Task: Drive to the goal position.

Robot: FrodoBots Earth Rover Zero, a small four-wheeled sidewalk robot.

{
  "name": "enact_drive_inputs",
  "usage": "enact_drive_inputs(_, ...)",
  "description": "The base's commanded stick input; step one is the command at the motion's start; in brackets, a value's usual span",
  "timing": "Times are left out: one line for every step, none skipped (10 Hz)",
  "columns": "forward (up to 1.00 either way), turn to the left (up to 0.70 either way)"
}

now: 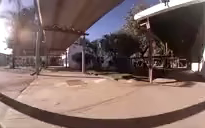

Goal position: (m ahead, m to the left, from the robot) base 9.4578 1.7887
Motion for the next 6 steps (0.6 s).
enact_drive_inputs(0.70, 0.00)
enact_drive_inputs(0.70, 0.00)
enact_drive_inputs(0.70, 0.00)
enact_drive_inputs(0.70, 0.00)
enact_drive_inputs(0.70, 0.10)
enact_drive_inputs(0.70, 0.28)
